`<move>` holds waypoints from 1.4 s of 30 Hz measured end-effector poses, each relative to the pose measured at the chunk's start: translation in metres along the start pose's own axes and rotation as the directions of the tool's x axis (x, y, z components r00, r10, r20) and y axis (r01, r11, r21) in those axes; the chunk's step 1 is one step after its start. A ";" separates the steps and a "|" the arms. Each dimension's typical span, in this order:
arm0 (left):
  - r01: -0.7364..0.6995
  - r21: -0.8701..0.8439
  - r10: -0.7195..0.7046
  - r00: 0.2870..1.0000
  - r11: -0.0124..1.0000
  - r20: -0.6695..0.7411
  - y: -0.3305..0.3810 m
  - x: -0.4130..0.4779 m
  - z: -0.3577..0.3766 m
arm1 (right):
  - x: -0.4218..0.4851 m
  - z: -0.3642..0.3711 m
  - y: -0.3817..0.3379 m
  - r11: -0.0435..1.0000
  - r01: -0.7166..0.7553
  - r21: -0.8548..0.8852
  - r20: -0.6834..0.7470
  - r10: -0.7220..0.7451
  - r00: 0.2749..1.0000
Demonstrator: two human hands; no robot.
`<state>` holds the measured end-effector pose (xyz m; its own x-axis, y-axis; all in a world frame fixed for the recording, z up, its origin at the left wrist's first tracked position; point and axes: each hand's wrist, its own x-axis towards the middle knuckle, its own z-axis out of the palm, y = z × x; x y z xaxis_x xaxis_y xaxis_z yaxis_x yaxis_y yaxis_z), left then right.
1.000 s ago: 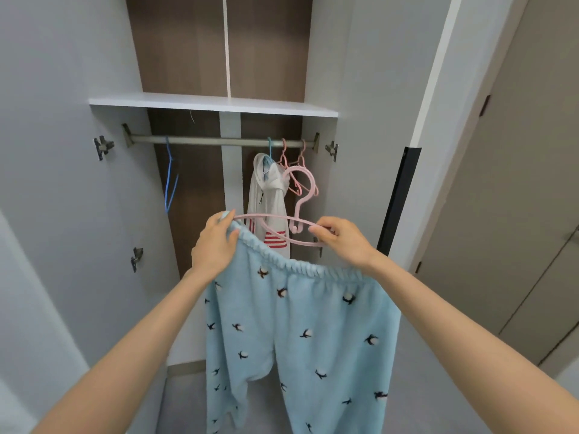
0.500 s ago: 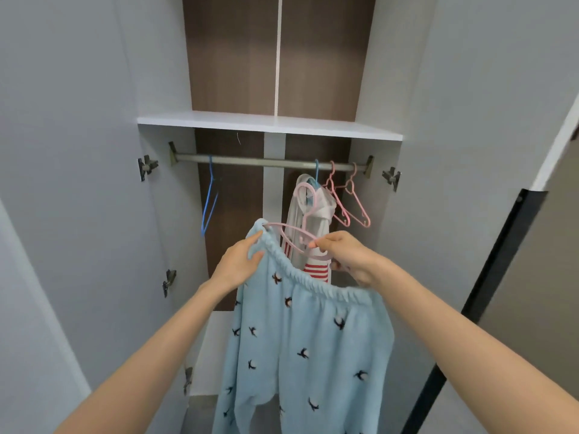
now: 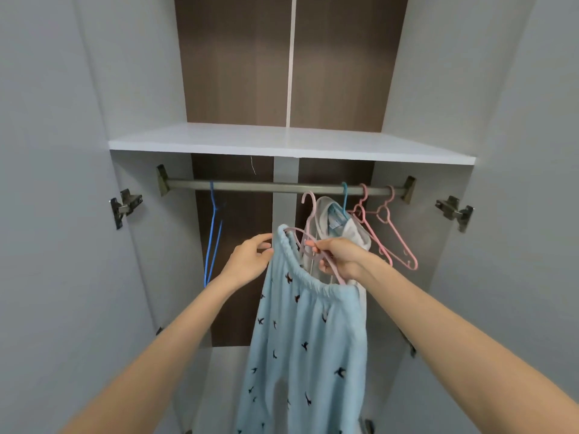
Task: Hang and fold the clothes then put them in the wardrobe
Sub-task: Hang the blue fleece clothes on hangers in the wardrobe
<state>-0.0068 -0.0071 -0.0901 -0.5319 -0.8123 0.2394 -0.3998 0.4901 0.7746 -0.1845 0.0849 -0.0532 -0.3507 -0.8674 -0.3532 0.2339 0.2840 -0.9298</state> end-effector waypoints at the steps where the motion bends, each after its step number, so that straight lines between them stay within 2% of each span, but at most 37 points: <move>1: -0.001 0.000 0.001 1.000 1.000 0.008 -0.003 0.010 0.000 | 0.013 0.002 -0.004 1.000 -0.005 0.016 -0.017 0.006 1.000; 8: -0.031 -0.010 0.032 0.990 0.999 0.136 -0.009 0.066 0.019 | 0.087 0.001 -0.036 0.999 0.039 0.019 -0.078 -0.037 0.996; 14: -0.002 -0.095 0.030 0.955 0.995 0.295 0.000 0.100 0.045 | 0.133 -0.010 -0.050 0.995 0.071 0.068 -0.052 -0.068 0.996; 18: -0.003 -0.075 0.031 0.924 0.997 0.380 0.001 0.122 0.066 | 0.165 -0.018 -0.058 0.995 0.067 0.071 -0.040 -0.064 0.997; 23: 0.013 -0.057 0.009 0.925 0.998 0.380 -0.005 0.145 0.087 | 0.190 -0.028 -0.061 0.996 0.042 0.077 -0.016 -0.041 0.999; 31: 0.050 -0.078 -0.016 0.920 0.996 0.391 -0.020 0.163 0.112 | 0.214 -0.039 -0.050 0.998 0.039 -0.042 -0.018 -0.040 0.999; 35: 0.072 -0.068 -0.040 0.916 0.995 0.399 -0.029 0.164 0.116 | 0.218 -0.040 -0.042 0.999 0.035 -0.036 -0.014 -0.035 0.999; 38: 0.082 -0.074 -0.047 0.919 0.994 0.391 -0.034 0.162 0.118 | 0.218 -0.039 -0.039 0.996 0.064 -0.064 -0.043 -0.067 0.997; 42: 0.082 -0.080 -0.044 0.920 0.993 0.390 -0.036 0.158 0.120 | 0.215 -0.037 -0.038 0.976 0.096 -0.193 -0.118 -0.120 0.986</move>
<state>-0.1659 -0.1148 -0.1511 -0.7626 -0.6455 -0.0422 -0.3807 0.3951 0.8361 -0.3026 -0.0970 -0.0971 -0.4805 -0.8409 -0.2489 0.0195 0.2735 -0.9617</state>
